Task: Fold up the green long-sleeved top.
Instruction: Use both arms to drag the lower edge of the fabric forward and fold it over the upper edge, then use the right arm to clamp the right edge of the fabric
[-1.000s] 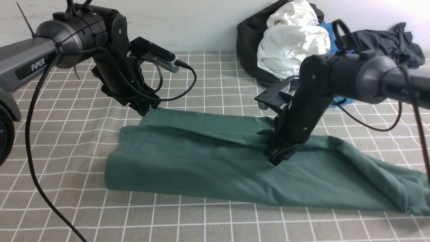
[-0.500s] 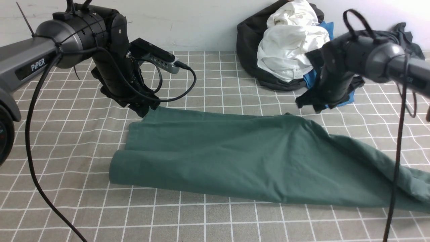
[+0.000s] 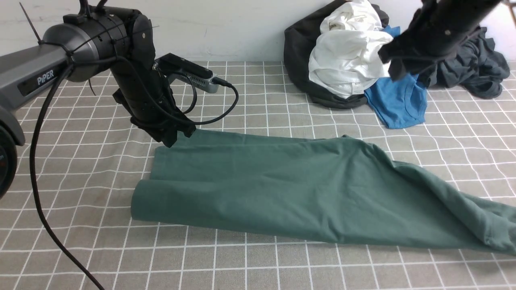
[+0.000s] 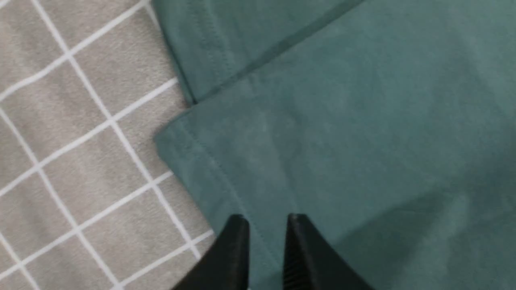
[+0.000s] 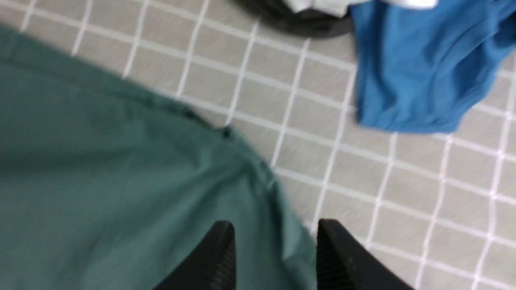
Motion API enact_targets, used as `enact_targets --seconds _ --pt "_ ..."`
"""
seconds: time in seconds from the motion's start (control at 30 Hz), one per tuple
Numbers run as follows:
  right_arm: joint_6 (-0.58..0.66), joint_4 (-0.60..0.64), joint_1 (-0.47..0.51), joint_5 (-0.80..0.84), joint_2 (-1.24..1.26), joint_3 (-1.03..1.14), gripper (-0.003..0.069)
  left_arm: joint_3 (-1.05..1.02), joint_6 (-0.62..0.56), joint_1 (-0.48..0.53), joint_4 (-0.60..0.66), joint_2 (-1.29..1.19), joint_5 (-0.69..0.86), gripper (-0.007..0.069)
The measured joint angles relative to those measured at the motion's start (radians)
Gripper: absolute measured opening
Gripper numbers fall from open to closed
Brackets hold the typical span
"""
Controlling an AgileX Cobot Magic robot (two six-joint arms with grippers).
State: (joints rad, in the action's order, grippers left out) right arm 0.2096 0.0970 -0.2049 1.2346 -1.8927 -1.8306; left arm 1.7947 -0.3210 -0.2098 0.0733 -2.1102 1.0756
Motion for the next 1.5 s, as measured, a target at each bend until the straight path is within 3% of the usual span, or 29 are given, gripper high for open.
enact_targets --seconds 0.07,0.13,0.33,0.4,0.63,0.7,0.83,1.07,1.33,1.5 --pt "0.017 0.036 0.000 0.000 0.033 0.077 0.0274 0.000 -0.013 0.000 0.016 0.001 0.003 0.0054" --pt "0.044 0.085 0.000 0.000 0.106 0.310 0.0274 0.000 -0.040 0.000 0.059 0.001 0.004 0.0006" --pt "0.037 0.031 0.000 -0.036 0.146 0.676 0.0274 0.000 -0.099 0.000 0.153 0.003 0.004 -0.0008" --pt "0.020 0.003 0.000 -0.067 0.142 0.712 0.0274 0.000 -0.107 0.000 0.165 0.003 0.004 -0.0008" --pt "-0.235 -0.278 0.070 -0.225 0.087 0.746 0.0274 0.000 -0.114 0.000 0.186 0.003 0.017 -0.0008" --pt "-0.323 -0.392 0.148 -0.252 0.062 0.718 0.0274 0.000 -0.115 0.000 0.186 0.003 0.019 -0.0008" --pt "-0.408 -0.449 0.262 -0.256 0.030 0.641 0.0274 0.000 -0.118 0.000 0.186 0.003 0.019 -0.0008" --pt "-0.373 -0.347 0.382 -0.191 0.100 0.533 0.0274 0.000 -0.130 0.000 0.185 0.003 0.019 -0.0008" --pt "-0.352 -0.240 0.441 -0.323 0.304 0.768 0.0281 0.000 -0.140 0.000 0.185 0.003 0.020 -0.0008" --pt "-0.351 -0.165 0.551 -0.418 0.260 0.879 0.0386 0.000 -0.153 0.000 0.215 0.003 0.021 -0.0008"
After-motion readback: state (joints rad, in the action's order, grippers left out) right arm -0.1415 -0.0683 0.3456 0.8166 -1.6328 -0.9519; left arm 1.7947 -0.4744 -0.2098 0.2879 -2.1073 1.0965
